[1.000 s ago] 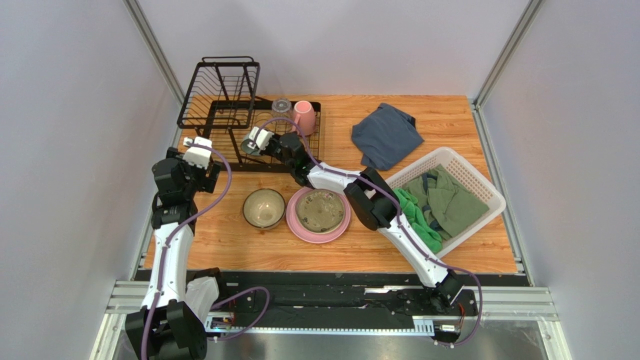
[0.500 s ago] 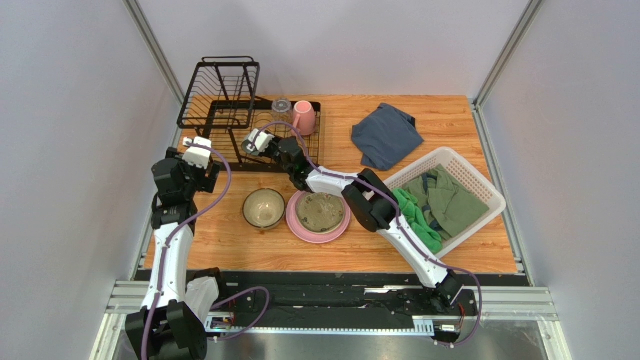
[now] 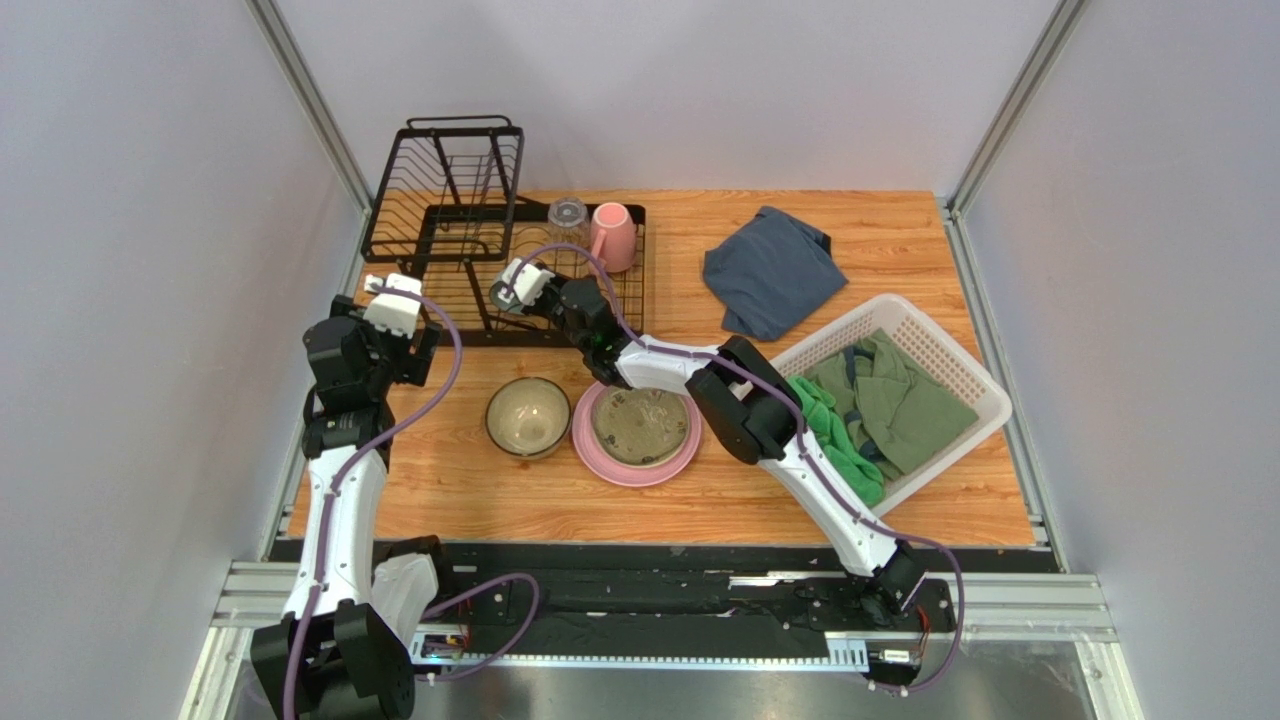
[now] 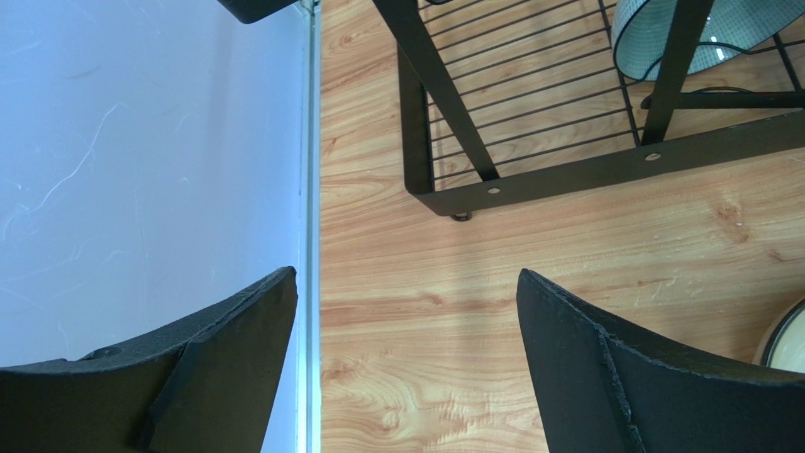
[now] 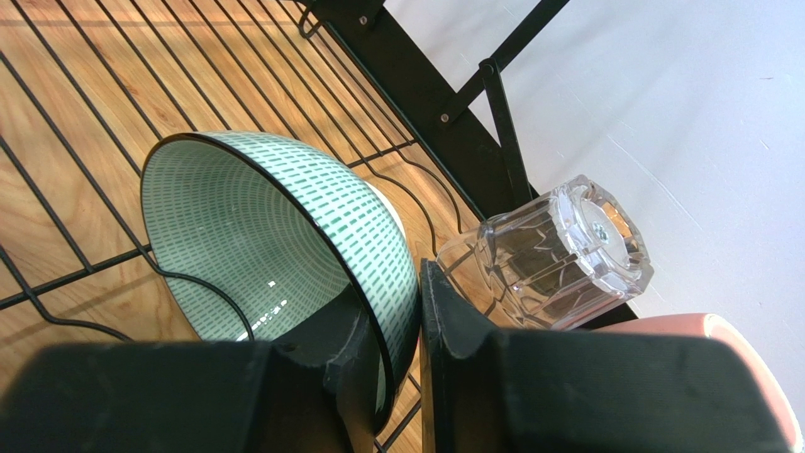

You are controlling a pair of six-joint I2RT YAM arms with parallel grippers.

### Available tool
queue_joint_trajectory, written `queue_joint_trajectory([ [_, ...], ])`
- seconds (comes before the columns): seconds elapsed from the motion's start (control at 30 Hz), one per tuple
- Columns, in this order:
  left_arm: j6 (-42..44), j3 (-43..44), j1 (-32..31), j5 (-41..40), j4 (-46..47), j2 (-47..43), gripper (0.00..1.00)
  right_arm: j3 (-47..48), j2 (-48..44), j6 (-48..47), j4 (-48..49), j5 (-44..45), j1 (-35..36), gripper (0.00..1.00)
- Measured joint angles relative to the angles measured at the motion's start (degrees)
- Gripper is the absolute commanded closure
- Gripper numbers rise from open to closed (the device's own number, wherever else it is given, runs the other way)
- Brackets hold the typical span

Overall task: Unload the mixed dishes from the dish rack
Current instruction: Pick up the bowl from the dish rack.

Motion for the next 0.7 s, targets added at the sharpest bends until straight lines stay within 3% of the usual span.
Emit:
queue_joint_trajectory([
  [0.7,0.1,0.0,0.1,-1.3,0.1,1.3,0.07,0.6,0.0,5.5,-1.1,-2.4,-1.7,1.0],
])
